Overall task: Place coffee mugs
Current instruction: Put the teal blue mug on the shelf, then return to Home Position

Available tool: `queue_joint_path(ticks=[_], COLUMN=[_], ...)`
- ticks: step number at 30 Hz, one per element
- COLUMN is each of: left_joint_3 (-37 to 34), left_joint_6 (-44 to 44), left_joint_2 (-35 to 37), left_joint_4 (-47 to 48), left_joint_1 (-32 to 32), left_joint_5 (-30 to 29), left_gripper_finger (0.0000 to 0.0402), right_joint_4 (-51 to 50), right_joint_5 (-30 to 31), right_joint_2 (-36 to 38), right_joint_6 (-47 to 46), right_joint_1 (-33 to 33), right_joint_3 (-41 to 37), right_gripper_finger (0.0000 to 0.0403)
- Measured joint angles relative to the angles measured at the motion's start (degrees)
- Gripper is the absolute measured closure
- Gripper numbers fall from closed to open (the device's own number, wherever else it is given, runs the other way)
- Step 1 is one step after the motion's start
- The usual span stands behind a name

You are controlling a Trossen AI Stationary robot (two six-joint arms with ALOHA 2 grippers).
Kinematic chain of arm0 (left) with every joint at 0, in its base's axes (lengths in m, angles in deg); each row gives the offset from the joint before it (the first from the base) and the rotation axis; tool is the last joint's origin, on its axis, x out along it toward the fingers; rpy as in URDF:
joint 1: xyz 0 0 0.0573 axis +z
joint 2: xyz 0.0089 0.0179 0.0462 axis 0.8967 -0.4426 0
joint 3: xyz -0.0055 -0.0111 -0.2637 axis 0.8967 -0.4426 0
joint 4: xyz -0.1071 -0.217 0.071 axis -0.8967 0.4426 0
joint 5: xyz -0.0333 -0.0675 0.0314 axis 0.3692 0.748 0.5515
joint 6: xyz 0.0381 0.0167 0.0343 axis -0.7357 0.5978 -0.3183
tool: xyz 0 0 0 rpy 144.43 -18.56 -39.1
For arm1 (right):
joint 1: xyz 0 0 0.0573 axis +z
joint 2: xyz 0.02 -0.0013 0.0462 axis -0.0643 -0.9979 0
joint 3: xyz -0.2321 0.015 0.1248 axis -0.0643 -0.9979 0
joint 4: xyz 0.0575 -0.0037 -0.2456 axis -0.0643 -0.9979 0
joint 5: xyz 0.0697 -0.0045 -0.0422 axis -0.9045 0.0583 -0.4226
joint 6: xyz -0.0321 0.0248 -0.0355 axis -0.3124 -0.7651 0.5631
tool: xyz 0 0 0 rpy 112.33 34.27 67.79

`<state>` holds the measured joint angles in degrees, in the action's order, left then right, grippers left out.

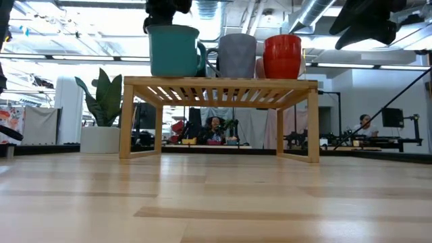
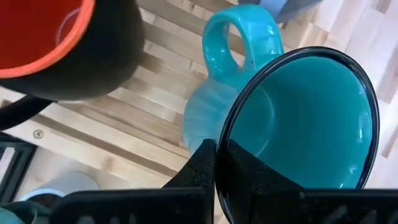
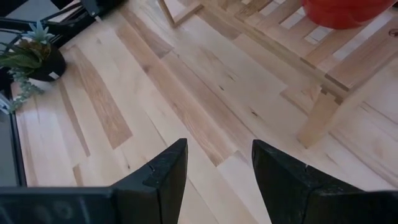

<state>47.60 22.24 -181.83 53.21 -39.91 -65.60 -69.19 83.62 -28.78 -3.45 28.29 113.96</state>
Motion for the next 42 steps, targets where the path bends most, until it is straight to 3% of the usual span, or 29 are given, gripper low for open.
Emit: queue_joint_path(ticks=[7,14,19,27,31,35,42], left_joint_3=[0.0,0.0,0.1,12.5,14.0,6.2,-27.0], left_joint_6=[-1.7,-3.3,-3.3,-0.5,1.3,1.4,2.1], left_joint_2=[-0.3,-0.4,-0.4,0.2,4.9,12.8,31.0], left_joint_4=[-0.5,-4.0,-4.4,-3.3,-9.7,-23.7,-55.0], left_joint_1=[0.2,0.4,0.7,0.7,-0.9,-7.0,-24.3], left_joint_5=[-0.7,-8.2,-8.5,-5.3,-4.6,-5.9,-15.4], left_gripper_finger=[0.0392,0.0336,0.03,0.0257,0.0261,0.0288,0.039], right_joint_4=[0.0,0.0,0.0,1.9,6.0,10.8,21.5], right_joint_5=[0.1,0.6,0.6,0.7,1.2,1.3,1.1], right_joint_2=[0.0,0.0,0.0,0.0,0.0,0.0,0.0], right_joint_6=[0.0,0.0,0.0,1.1,4.2,8.0,16.9], right_joint_1=[0.0,0.0,0.0,0.0,-0.1,-1.1,-1.9], right_joint_3=[0.0,0.0,0.0,0.0,0.0,0.0,0.0], right_gripper_finger=[0.0205,0.0211,0.0212,0.0212,0.0212,0.0212,0.0212])
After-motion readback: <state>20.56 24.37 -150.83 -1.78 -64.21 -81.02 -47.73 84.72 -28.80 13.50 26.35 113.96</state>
